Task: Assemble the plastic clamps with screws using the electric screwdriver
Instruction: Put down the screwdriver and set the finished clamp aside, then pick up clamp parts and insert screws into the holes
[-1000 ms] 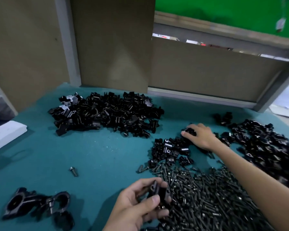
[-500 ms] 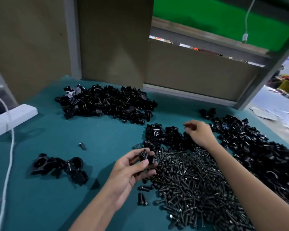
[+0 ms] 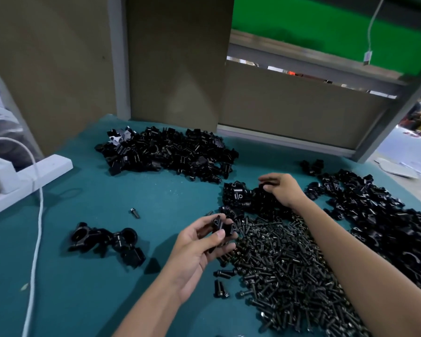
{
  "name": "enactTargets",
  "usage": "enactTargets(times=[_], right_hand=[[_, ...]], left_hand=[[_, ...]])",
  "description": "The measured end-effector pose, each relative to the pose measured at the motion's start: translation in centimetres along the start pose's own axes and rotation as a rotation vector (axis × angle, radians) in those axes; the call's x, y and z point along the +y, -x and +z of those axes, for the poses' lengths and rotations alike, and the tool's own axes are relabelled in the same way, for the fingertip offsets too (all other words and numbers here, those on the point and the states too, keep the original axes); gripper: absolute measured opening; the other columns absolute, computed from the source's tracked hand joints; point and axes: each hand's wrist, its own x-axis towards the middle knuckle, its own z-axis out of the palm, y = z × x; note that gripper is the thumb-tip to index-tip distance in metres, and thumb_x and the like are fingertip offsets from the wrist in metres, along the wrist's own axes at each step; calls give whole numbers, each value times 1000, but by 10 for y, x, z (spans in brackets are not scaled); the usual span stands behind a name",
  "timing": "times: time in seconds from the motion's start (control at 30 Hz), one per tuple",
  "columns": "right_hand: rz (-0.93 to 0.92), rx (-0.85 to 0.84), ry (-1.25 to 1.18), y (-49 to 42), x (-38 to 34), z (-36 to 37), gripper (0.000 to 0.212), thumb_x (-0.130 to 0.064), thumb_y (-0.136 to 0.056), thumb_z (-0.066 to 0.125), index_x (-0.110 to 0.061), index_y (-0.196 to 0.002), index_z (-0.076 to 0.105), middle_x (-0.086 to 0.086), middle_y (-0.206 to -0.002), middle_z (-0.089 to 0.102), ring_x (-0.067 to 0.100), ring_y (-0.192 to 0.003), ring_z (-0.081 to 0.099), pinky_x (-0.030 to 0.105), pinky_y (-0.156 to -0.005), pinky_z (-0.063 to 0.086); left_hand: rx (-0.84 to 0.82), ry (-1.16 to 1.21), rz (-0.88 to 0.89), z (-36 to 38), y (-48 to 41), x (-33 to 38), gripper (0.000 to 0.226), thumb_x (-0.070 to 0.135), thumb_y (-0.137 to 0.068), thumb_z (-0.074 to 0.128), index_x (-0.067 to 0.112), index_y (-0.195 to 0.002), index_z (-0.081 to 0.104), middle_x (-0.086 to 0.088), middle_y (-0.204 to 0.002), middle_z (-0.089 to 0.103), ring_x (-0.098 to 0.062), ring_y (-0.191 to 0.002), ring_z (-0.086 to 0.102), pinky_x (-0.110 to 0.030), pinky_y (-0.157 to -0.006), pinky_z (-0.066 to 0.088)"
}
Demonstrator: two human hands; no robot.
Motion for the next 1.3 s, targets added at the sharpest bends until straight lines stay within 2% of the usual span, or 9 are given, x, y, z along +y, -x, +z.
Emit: enactTargets(times=[0.17, 0.27, 0.4, 0.5, 0.63, 0.73, 0.97, 1.13, 1.3], right_hand=[[12, 18, -678, 38, -14, -21, 33, 14, -94, 47, -9, -109, 66, 15, -112, 67, 26, -105, 68, 25, -81, 58], [-29, -65, -865, 74, -35, -24, 33, 16, -91, 48, -2, -113, 65, 16, -106, 73, 25, -99, 71, 24, -77, 58], [-202, -37, -639, 127, -64, -6, 31, 9, -89, 57, -14, -103, 71, 4, -97, 76, 14, -95, 71, 18, -81, 54], [-374, 122, -389, 156, -83, 16, 31, 5, -87, 64, -22, -98, 74, -6, -93, 76, 8, -93, 71, 18, -83, 52], [-528, 415, -188, 175, -97, 46, 17, -5, -86, 71, -17, -98, 76, -11, -91, 74, 1, -87, 68, 17, -81, 52], [-551, 491, -172, 178, -99, 62, 13, -7, -87, 70, -11, -99, 75, -3, -91, 73, 4, -84, 68, 20, -80, 54], [-652, 354, -140, 181, -88, 70, 12, -8, -85, 74, -8, -96, 75, -3, -93, 74, 7, -89, 69, 28, -81, 56], [-442, 152, -363, 174, -87, 66, 16, -2, -83, 73, -15, -92, 75, -8, -95, 73, 3, -90, 69, 19, -83, 54], [-358, 70, -441, 168, -82, 61, 22, -1, -84, 72, -22, -92, 72, -8, -89, 74, 5, -88, 70, 19, -82, 53]], left_hand=[[1, -11, -12, 0, -1, -3, 34, -7, -85, 61, -2, -119, 64, -18, -117, 70, -34, -99, 71, -29, -71, 60], [0, -17, -15, 3, 0, -3, 37, -2, -83, 63, -1, -120, 63, -18, -117, 70, -37, -102, 70, -29, -72, 60], [-18, -54, -21, 10, 5, -2, 33, -4, -87, 60, 0, -121, 63, -16, -115, 71, -35, -101, 71, -30, -72, 60], [-40, -79, -7, 16, 9, 0, 38, 3, -78, 67, 1, -117, 64, -16, -109, 73, -32, -97, 72, -31, -72, 60], [-11, 39, -12, 22, 14, 1, 32, 4, -73, 67, 4, -105, 62, -13, -98, 75, -25, -83, 74, -28, -67, 60], [19, 115, -4, 21, 16, 2, 28, 7, -74, 67, 3, -102, 63, -10, -95, 74, -19, -81, 74, -27, -67, 60], [117, 267, 9, 17, 16, 7, 29, 13, -87, 63, 0, -113, 60, -10, -95, 76, -17, -85, 74, -23, -66, 60], [105, 172, 42, 17, 15, 9, 17, 11, -99, 52, 0, -111, 57, -14, -104, 73, -21, -93, 73, -28, -76, 60], [106, 172, 60, 21, 16, 7, 28, 17, -104, 45, -5, -117, 55, -17, -110, 71, -24, -101, 71, -35, -85, 60]])
